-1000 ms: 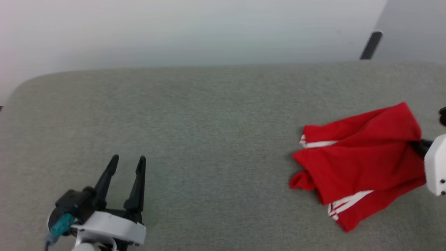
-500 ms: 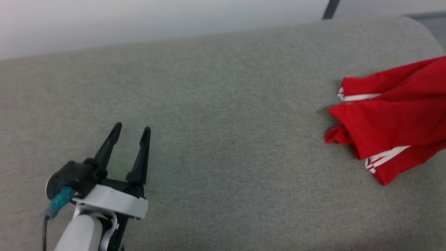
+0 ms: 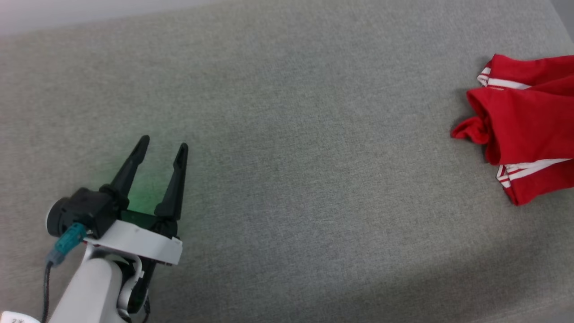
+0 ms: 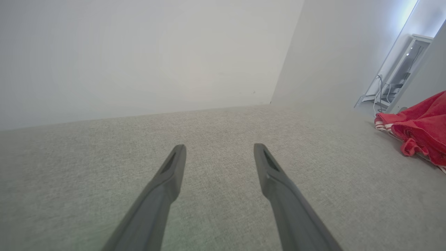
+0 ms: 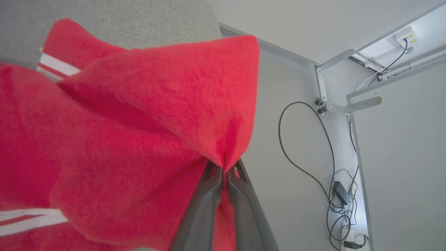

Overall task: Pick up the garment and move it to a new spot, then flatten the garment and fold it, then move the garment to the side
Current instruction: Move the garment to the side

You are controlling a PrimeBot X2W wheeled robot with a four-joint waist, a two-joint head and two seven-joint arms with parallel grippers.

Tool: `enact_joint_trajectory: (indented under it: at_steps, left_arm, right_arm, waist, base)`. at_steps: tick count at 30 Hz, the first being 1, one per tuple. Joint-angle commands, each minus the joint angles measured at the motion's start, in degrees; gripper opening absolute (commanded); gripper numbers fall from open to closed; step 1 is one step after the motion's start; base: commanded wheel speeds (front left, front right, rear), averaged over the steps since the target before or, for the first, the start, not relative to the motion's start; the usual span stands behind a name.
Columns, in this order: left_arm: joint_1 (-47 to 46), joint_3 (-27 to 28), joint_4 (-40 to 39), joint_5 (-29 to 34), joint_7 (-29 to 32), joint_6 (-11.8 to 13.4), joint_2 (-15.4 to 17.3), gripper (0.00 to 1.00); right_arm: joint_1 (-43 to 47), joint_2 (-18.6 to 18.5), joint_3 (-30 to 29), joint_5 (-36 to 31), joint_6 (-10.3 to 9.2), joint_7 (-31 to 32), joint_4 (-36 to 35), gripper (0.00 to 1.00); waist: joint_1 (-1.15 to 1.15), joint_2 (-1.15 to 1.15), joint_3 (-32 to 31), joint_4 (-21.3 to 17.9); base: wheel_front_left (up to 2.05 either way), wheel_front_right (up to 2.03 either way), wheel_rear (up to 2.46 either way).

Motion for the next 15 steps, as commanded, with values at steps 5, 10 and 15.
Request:
enact_joint_trajectory:
  at_steps: [5, 10, 15]
  left_arm:
    - [-1.48, -0.31, 0.11, 0.10, -0.12, -0.15, 0.95, 1.00]
    - [-2.07, -0.75, 0.28, -0.13, -0.12, -0.15, 1.33, 1.00]
    - [-2.54, -1.36, 0.50, -0.45, -0.12, -0.15, 1.51, 1.00]
  right_arm:
    - [-2.79, 1.85, 0.33, -3.22, -0.08, -2.45, 5.46, 0.00]
    - [-4.03, 3.44, 0.57, -4.42, -0.08, -4.38, 9.59, 0.00]
    - [-5.12, 4.23, 0.44, -4.44, -0.08, -6.10, 13.11, 0.00]
  waist:
    - [0.00, 0.00, 2.74, -1.79]
    - [0.00, 0.00, 3.10, -2.08]
    - [0.00, 0.00, 2.95, -1.81]
  base:
    - [0.00, 0.00, 0.00]
    - [0.00, 0.00, 0.00]
    - [0.00, 0.00, 0.00]
